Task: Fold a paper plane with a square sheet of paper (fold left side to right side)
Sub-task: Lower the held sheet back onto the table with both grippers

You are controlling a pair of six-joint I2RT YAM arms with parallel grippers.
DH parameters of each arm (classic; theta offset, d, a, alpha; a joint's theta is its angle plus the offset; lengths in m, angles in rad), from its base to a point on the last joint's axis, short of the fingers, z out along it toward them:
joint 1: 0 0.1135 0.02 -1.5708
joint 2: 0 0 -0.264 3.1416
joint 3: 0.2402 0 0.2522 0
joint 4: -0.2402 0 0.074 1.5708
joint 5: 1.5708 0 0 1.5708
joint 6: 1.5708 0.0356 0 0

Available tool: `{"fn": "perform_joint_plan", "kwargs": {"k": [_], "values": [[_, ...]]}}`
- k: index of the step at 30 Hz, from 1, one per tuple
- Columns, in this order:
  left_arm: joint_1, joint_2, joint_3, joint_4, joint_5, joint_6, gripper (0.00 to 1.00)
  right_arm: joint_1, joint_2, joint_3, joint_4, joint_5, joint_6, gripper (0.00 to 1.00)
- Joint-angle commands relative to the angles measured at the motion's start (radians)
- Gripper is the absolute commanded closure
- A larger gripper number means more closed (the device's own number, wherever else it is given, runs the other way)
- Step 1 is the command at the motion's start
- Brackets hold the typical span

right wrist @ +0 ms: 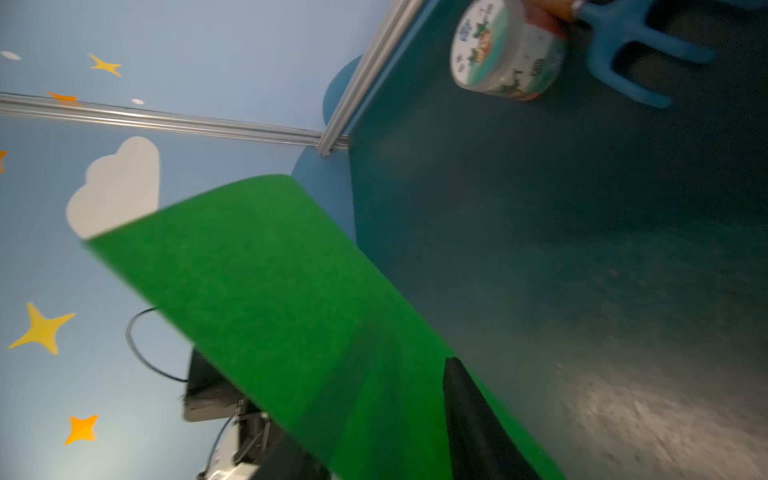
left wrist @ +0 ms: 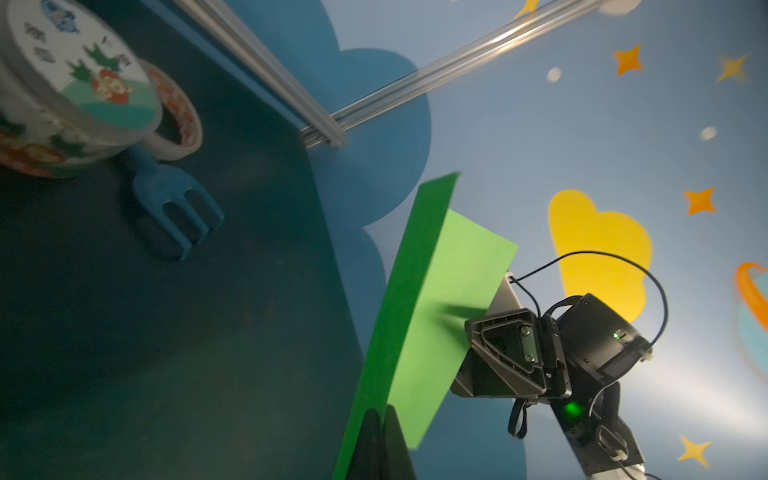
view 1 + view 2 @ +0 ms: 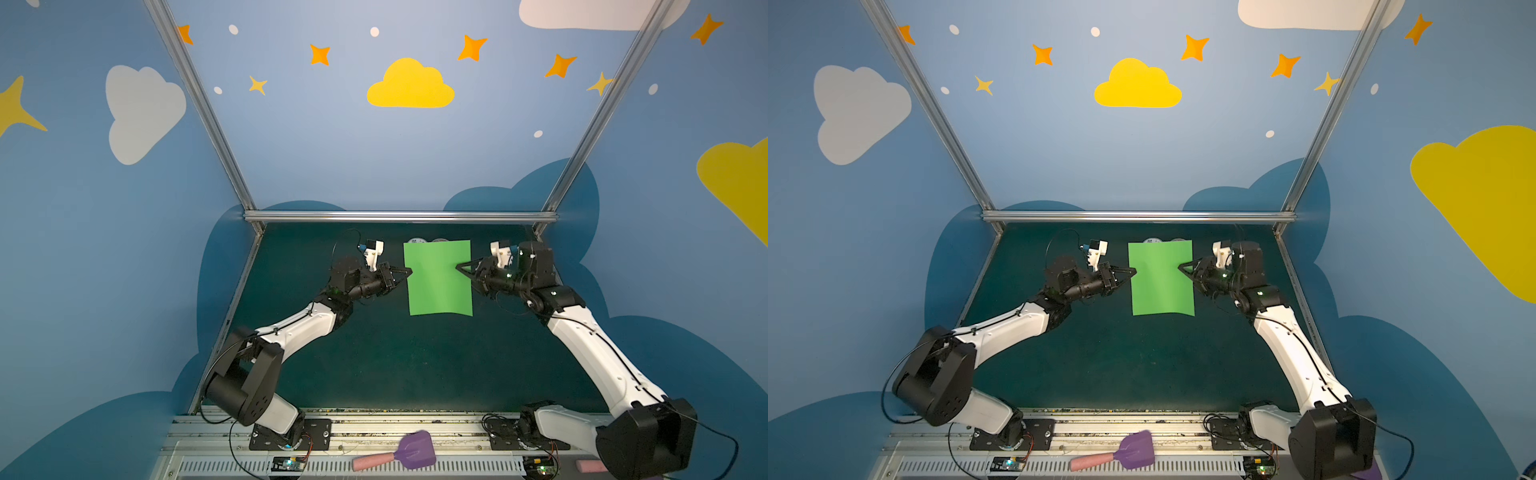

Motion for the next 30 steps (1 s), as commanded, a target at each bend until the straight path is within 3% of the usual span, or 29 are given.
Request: {"fn": "perform_joint_plan", "kwargs": {"k": [1, 5, 9, 14, 19, 30], "values": [[0.005, -0.030, -0.046, -0.354, -0.015, 0.194, 0.97, -0.001, -0.078, -0.104, -0.059, 0.120, -0.077, 0.48], [0.008, -0.061, -0.100, -0.560, -0.097, 0.315, 0.97, 0.004, -0.170, -0.242, -0.128, 0.216, -0.137, 0.44], [0.012, -0.053, -0.118, -0.731, -0.239, 0.415, 0.97, 0.030, -0.159, -0.344, -0.089, 0.217, -0.189, 0.44], [0.012, -0.012, -0.078, -0.818, -0.353, 0.457, 0.97, 0.123, -0.006, -0.336, 0.000, 0.190, -0.259, 0.44], [0.012, 0.005, -0.044, -0.867, -0.382, 0.470, 0.97, 0.192, 0.194, -0.257, 0.090, 0.127, -0.309, 0.48], [0.012, 0.068, 0.049, -0.936, -0.420, 0.510, 0.97, 0.300, 0.566, -0.006, 0.133, 0.088, -0.364, 1.00]]}}
